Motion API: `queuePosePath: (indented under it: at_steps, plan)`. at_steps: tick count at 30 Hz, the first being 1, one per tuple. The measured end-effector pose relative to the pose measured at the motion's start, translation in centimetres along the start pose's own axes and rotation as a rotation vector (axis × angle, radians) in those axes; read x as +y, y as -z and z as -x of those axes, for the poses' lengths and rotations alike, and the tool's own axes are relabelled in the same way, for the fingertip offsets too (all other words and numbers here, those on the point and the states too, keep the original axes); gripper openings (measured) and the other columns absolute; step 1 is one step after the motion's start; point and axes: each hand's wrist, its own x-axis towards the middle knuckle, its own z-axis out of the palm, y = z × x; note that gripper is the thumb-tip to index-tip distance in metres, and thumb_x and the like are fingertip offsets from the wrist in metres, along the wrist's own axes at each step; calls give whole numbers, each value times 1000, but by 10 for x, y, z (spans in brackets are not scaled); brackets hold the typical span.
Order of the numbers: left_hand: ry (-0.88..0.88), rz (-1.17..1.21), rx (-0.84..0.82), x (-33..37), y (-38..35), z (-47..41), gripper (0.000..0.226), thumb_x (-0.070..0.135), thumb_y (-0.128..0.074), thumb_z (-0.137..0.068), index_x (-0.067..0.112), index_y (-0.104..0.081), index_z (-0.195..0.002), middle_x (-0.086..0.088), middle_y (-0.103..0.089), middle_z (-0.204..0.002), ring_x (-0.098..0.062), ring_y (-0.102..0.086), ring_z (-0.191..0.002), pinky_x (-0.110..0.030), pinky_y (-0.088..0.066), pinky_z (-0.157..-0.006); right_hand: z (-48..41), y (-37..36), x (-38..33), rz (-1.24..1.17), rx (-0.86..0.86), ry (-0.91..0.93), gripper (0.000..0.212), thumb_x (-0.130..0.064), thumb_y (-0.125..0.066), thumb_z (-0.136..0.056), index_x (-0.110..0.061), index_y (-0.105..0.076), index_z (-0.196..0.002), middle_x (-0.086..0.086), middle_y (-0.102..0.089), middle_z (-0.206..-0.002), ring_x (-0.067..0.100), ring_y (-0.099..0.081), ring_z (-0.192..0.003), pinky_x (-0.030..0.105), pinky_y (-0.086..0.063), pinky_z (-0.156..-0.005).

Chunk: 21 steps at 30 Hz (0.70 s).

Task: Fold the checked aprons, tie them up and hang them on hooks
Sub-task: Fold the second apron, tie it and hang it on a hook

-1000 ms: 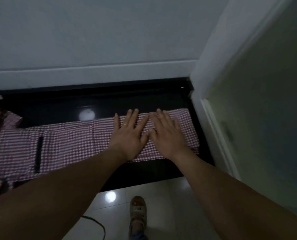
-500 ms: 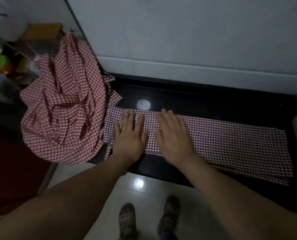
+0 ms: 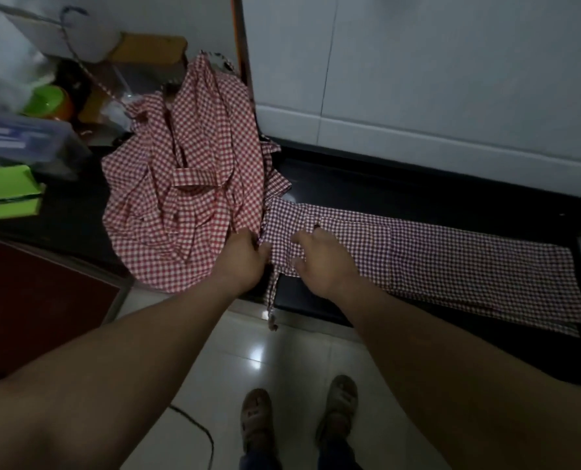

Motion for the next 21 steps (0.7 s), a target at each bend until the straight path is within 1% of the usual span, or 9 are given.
queuePosePath:
  at_steps: [3, 6, 9, 11, 13, 15, 18, 19, 21]
  plan:
    - [115, 41, -7, 4, 4, 7, 49, 45, -52, -101, -1, -59, -116, -24, -69, -118, -39, -66, -108, -40, -49, -91, -3, -4, -5, -47, -59, -97, 40, -33, -65, -95, -25, -55, -133, 9, -56, -126, 28, -52, -118, 41, -47, -102]
    - [70, -23, -139, -5, -3, 28, 50, 59, -52, -86, 12, -67, -97, -13, -74, -95, -31, -70, -86, -38, -55, -78, -8, -2, -10, -83, -94, -163, 40, -37, -60, -98, -26, -56, -136, 13, -56, -129, 30, -53, -120, 44, -48, -103]
    - [5, -49, -212, -10, -14, 39, 41, 55, -60, -76, 22, -66, -99, 0, -73, -89, -22, -70, -80, -39, -60, -77, -10, 0, -13, -100, -113, -216, 40, -47, -53, -101, -26, -59, -134, 15, -58, -126, 33, -56, -119, 44, -49, -102]
    - [17, -67, -192, -5, -17, 40, 32, 46, -62, -82, 20, -67, -101, -2, -73, -93, -25, -70, -84, -36, -58, -78, -10, 2, -18, -85, -135, -226, 41, -51, -44, -103, -26, -62, -130, 13, -61, -125, 35, -57, -119, 46, -49, -101]
    - [14, -101, -166, -1, -18, 40, 20, 35, -61, -90, 17, -68, -97, -7, -73, -95, -29, -70, -87, -33, -54, -74, -8, 4, -24, -10, -71, -213, 42, -53, -44, -102, -25, -63, -127, 11, -61, -125, 33, -56, -118, 49, -47, -101]
    - [29, -20, -153, -2, -19, 39, 17, 32, -61, -92, 17, -67, -88, -7, -71, -87, -28, -68, -80, -31, -49, -67, -5, -1, -27, 55, 15, -178, 37, -51, -55, -97, -24, -63, -122, 8, -60, -122, 28, -56, -114, 45, -48, -98]
    - [119, 266, -140, -7, -16, 35, 25, 27, -66, -83, 15, -57, -64, -2, -59, -58, -21, -57, -56, -30, -40, -59, 1, -11, -26, -81, -30, -176, 34, -39, -66, -93, -24, -60, -123, 8, -59, -120, 25, -56, -111, 40, -49, -95]
    - [164, 365, -141, -8, -13, 32, 25, 30, -67, -76, 14, -54, -61, -1, -55, -54, -20, -54, -53, -32, -42, -59, 0, -10, -27, -117, 1, -193, 29, -36, -64, -95, -22, -62, -120, 8, -60, -117, 25, -57, -109, 39, -49, -93]
    - [260, 489, -143, -14, -13, 21, 38, 42, -70, -64, 6, -59, -71, -5, -59, -59, -26, -63, -59, -40, -57, -66, -3, -9, -25, -146, 155, -230, 18, -28, -57, -98, -17, -67, -109, 7, -62, -108, 23, -58, -100, 38, -51, -88]
